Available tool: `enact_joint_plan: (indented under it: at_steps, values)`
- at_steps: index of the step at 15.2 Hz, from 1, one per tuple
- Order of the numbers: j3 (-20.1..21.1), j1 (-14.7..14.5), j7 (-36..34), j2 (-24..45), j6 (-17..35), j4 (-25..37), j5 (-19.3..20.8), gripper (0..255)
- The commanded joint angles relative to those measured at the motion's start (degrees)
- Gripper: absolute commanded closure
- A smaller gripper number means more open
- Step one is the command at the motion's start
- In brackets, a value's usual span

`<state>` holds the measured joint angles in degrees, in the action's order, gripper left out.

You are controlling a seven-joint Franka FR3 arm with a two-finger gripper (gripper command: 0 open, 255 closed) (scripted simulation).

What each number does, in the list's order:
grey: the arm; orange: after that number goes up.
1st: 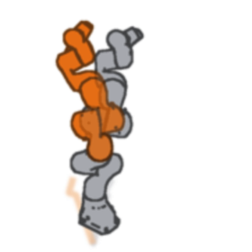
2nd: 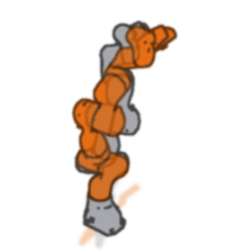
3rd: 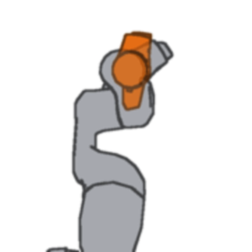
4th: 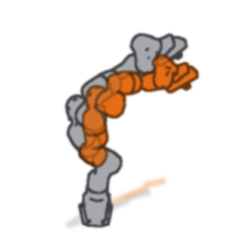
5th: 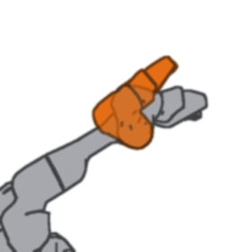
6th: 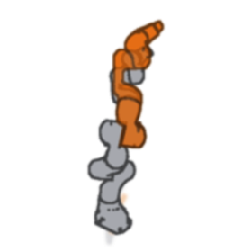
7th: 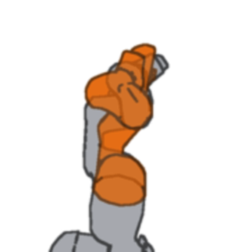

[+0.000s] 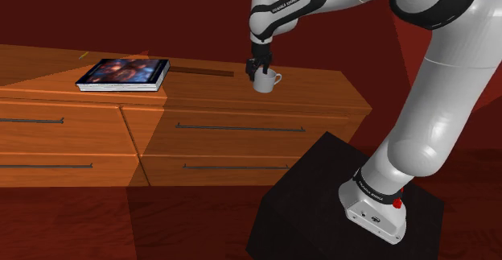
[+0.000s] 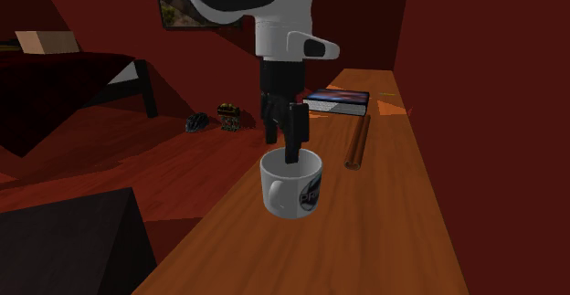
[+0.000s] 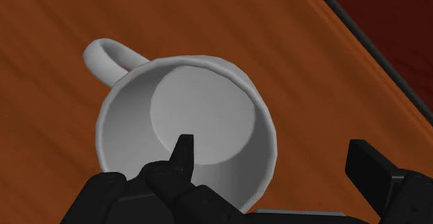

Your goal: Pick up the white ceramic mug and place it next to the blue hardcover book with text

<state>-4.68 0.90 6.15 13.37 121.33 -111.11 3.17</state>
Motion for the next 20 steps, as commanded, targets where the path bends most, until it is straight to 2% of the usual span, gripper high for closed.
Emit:
enact_joint_plan:
  at_steps: [1,3,11,12,20]
  values:
    - [-0.03,0.07,0.03,0.71,1.48,-0.75,-0.02,0]
    - [-0.05,0.15,0.04,1.59,3.27,-1.65,-0.04,0]
    - [-0.05,0.15,0.04,1.58,3.26,-1.66,-0.03,0]
    - [-0.05,0.15,0.04,1.58,3.26,-1.66,-0.03,255]
    - [-0.05,0.15,0.04,1.58,3.26,-1.66,-0.03,255]
